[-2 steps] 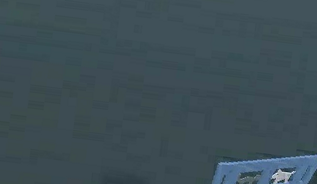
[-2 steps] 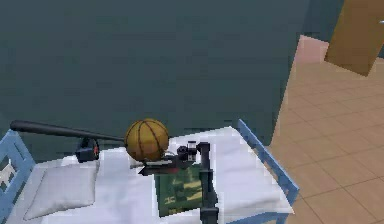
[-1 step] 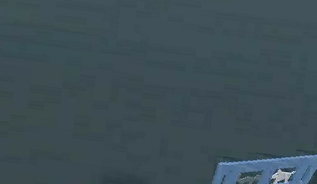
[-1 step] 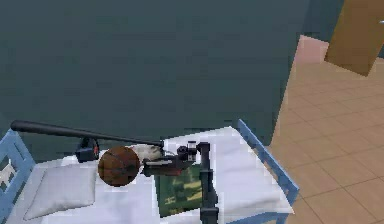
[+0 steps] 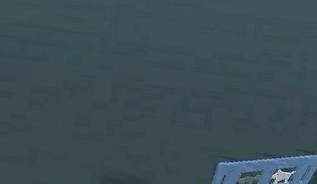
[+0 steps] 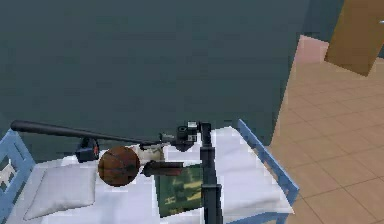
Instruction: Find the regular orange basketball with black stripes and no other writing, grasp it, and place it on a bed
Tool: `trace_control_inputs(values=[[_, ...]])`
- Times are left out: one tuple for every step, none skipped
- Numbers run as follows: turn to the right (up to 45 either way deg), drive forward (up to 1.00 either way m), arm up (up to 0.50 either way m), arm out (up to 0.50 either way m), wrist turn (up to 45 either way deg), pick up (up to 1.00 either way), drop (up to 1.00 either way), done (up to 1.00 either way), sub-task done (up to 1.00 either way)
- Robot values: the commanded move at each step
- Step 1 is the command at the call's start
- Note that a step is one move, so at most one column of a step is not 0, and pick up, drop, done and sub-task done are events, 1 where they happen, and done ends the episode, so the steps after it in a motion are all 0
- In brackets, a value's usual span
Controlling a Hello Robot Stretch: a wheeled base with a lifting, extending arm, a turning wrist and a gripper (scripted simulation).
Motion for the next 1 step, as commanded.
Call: trace_control_inputs(values=[[0.0, 0.0, 0.0, -0.08, 0.0, 0.0, 0.0, 0.0, 0.0]])
